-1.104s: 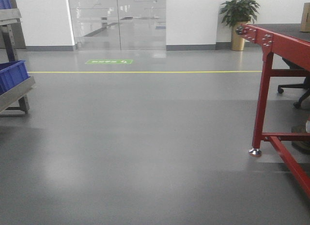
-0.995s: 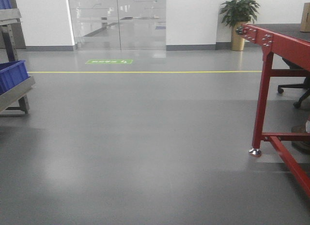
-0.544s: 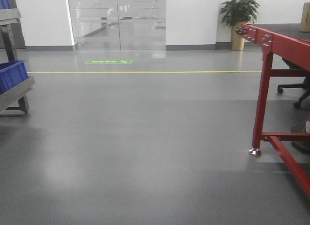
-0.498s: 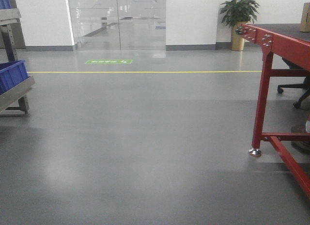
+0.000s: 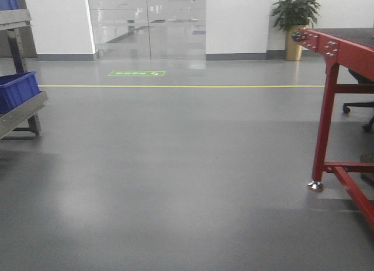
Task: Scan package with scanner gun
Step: 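Drive the base forward and turn toward the red conveyor table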
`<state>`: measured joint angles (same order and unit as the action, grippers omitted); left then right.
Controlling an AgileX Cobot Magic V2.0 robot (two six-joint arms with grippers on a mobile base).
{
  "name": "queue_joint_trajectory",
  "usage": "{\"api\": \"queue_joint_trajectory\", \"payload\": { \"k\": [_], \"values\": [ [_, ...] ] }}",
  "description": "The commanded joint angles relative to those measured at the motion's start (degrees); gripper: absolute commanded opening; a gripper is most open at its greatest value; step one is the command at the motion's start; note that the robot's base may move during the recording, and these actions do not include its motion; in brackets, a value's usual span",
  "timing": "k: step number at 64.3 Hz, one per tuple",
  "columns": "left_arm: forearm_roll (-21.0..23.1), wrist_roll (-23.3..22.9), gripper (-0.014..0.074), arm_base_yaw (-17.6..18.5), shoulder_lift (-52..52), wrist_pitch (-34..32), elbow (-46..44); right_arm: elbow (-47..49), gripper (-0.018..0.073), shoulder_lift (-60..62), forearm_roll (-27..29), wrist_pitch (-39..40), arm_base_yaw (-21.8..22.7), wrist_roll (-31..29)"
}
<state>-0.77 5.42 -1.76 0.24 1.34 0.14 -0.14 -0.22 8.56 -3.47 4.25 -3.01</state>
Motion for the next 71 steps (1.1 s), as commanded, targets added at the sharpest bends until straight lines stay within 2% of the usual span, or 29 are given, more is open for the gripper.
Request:
{"api": "queue_joint_trajectory", "payload": {
  "k": [1,71],
  "values": [
    [0.4,-0.3,-0.0111,0.4,-0.2,-0.9,-0.1,0.1,-0.0163,0.2,-0.5,1.4,0.2,-0.1],
    [0.4,-0.3,-0.0111,0.4,-0.2,-0.9,-0.1,0.1,-0.0163,0.2,-0.5,1.4,0.2,-0.1]
  ]
}}
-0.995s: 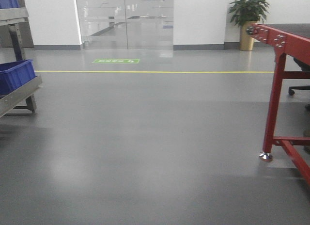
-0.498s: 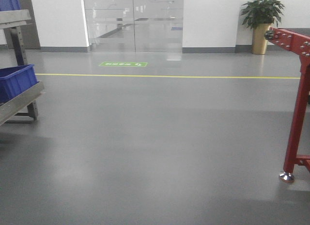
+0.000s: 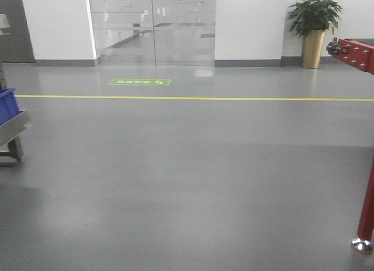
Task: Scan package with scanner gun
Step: 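Drive the base forward and turn toward the red conveyor table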
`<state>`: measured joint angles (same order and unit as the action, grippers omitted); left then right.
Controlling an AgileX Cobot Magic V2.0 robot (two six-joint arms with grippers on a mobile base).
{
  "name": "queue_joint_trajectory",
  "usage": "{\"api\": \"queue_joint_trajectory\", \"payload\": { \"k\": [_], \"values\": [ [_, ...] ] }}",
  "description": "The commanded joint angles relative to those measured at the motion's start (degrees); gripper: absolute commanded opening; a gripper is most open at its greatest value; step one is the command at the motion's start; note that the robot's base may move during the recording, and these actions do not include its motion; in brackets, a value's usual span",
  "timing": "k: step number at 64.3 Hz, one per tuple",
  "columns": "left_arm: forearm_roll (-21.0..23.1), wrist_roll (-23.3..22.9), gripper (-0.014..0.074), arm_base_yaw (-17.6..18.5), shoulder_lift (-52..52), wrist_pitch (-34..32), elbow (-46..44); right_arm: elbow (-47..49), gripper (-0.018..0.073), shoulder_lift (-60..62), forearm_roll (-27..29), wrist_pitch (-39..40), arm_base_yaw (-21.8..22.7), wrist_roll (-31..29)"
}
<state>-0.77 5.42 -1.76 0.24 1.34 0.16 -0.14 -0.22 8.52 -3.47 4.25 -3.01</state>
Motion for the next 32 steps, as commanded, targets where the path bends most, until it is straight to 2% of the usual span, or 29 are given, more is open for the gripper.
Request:
{"api": "queue_joint_trajectory", "payload": {
  "k": [1,32],
  "values": [
    [0.4,-0.3,-0.0111,0.4,-0.2,-0.9,-0.2,0.1,-0.0163,0.2,-0.5,1.4,0.2,-0.1],
    [0.4,-0.3,-0.0111,0.4,-0.2,-0.9,-0.2,0.1,-0.0163,0.2,-0.5,1.4,0.1,-0.1]
  ]
}}
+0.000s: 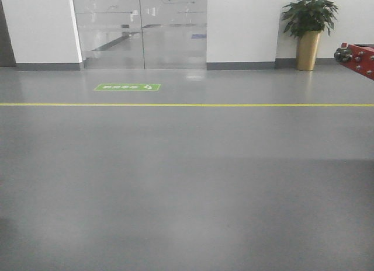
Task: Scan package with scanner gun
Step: 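Drive the base forward and turn toward the red conveyor table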
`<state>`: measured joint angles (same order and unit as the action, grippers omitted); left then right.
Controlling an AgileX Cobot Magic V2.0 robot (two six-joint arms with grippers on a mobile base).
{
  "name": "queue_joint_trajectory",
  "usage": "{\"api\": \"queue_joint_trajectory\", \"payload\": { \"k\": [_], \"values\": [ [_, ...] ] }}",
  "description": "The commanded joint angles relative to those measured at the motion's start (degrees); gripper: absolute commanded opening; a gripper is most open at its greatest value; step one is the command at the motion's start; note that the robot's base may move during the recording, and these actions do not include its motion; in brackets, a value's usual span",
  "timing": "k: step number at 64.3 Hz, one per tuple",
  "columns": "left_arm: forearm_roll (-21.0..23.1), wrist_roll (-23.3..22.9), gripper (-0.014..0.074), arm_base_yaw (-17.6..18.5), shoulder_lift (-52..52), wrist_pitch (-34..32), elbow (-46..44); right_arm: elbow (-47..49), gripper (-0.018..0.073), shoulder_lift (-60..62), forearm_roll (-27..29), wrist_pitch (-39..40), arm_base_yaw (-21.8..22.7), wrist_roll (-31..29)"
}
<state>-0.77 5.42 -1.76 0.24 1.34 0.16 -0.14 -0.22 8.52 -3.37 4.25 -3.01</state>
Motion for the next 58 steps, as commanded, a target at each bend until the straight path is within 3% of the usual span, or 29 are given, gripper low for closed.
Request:
{"api": "queue_joint_trajectory", "payload": {
  "k": [1,58],
  "values": [
    [0.4,-0.3,-0.0111,0.4,-0.2,-0.9,-0.2,0.1,-0.0163,0.2,-0.5,1.3,0.1,-0.1],
    [0.4,-0.3,-0.0111,0.4,-0.2,-0.9,-0.2,0.1,-0.0163,0.2,-0.5,1.3,0.1,-0.1]
  ]
}}
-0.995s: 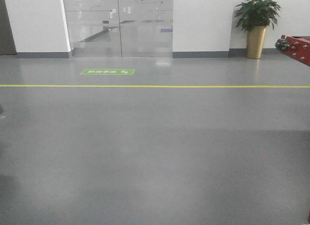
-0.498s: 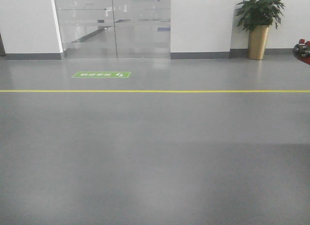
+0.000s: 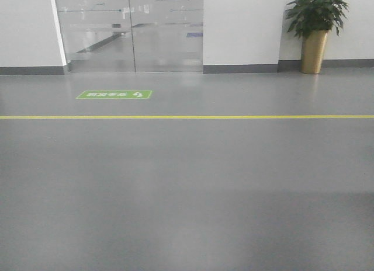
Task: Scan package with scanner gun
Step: 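Drive the base forward and turn toward the red conveyor table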
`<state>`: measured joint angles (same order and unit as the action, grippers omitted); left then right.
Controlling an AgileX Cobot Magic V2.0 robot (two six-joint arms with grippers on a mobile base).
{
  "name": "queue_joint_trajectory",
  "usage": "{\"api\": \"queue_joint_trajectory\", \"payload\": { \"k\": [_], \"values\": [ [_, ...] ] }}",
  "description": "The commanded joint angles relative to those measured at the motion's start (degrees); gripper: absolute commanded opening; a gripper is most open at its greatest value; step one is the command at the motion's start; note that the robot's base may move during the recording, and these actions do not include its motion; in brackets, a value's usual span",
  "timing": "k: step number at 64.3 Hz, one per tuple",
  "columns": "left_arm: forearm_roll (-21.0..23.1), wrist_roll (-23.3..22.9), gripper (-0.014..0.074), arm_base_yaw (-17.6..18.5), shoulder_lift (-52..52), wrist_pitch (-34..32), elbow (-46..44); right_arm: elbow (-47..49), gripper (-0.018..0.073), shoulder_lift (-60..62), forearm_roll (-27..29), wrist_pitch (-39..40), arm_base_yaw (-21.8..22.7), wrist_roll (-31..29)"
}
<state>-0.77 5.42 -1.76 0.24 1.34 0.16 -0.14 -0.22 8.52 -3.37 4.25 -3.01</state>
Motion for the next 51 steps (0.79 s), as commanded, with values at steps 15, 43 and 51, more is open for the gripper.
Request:
{"api": "queue_joint_trajectory", "payload": {
  "k": [15,43,51],
  "values": [
    [0.4,-0.3,-0.0111,0.4,-0.2,-0.9,-0.2,0.1,-0.0163,0.2,-0.5,1.3,0.8,-0.1],
    [0.4,-0.3,-0.0111,0.4,-0.2,-0.9,-0.2,0.1,-0.0163,0.2,-0.5,1.3,0.8,-0.1],
    [0.4,-0.3,-0.0111,0.2,-0.2,-0.9,-0.2,0.1,-0.0163,0.2,-0.5,1.3,0.8,-0.1]
  ]
}}
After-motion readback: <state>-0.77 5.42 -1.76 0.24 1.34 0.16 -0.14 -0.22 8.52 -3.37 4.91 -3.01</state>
